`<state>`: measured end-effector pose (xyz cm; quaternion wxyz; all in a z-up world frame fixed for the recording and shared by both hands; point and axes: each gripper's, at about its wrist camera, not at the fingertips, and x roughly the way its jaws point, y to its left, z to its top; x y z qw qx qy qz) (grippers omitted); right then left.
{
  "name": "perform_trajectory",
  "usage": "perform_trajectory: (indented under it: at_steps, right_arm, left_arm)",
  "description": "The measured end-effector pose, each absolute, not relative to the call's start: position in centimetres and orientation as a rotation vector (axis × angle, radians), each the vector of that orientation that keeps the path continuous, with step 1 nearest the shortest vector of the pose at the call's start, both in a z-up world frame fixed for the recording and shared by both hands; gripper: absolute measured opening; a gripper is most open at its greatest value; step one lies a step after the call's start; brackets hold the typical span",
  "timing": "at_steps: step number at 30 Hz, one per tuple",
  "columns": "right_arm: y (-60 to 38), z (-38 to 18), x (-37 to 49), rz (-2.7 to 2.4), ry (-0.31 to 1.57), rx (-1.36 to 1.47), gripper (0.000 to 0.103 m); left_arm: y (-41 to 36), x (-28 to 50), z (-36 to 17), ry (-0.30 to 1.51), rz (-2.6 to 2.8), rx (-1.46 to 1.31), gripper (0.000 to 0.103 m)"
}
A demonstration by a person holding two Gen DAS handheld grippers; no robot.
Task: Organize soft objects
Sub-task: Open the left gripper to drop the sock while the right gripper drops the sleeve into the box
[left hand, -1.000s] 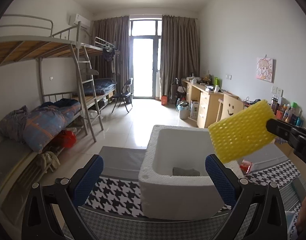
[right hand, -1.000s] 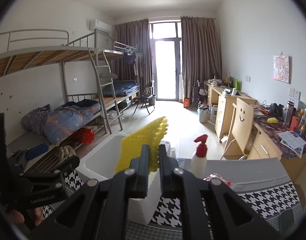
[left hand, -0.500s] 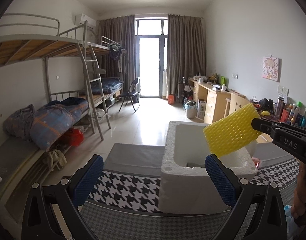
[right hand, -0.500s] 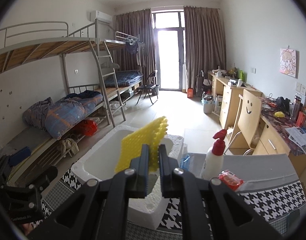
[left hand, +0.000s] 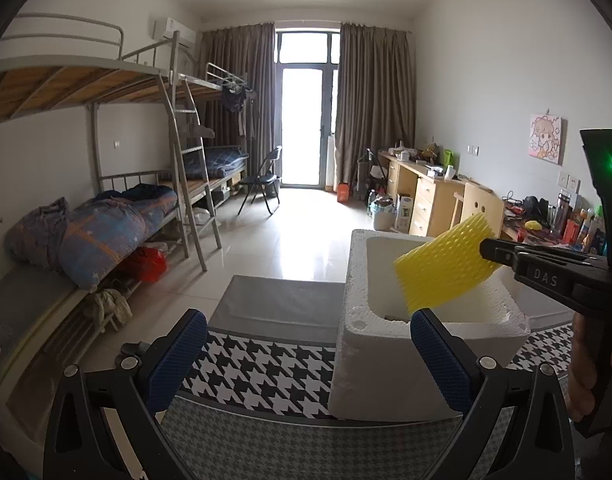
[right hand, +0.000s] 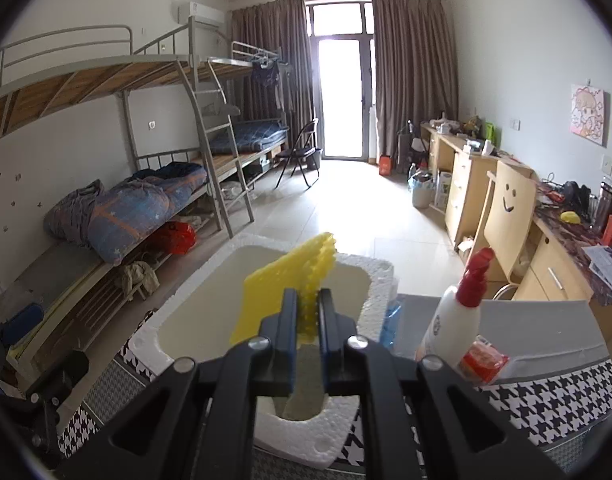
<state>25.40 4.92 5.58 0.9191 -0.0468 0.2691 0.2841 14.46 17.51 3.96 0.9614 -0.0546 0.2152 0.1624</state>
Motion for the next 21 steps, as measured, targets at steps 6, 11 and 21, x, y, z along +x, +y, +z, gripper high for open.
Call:
perform_trajectory:
  at_steps: [6, 11, 21]
  right_arm:
    - [5.8, 4.9, 25.7, 0.581, 0.581, -0.119, 0.034]
    - [6.3, 5.0, 25.4, 0.584, 0.579, -0.147, 0.058]
    - [2.0, 7.9, 22.8, 0.574, 0.509, -0.055, 0.09]
  left_arm:
    - [18.0, 14.3, 3.8, 0.443, 0.32, -0.119, 0.102]
    - [18.0, 14.0, 4.0, 0.444, 0.307, -0.119, 0.102]
    - [15.6, 12.5, 5.0, 0.419, 0.263, -0.099, 0.102]
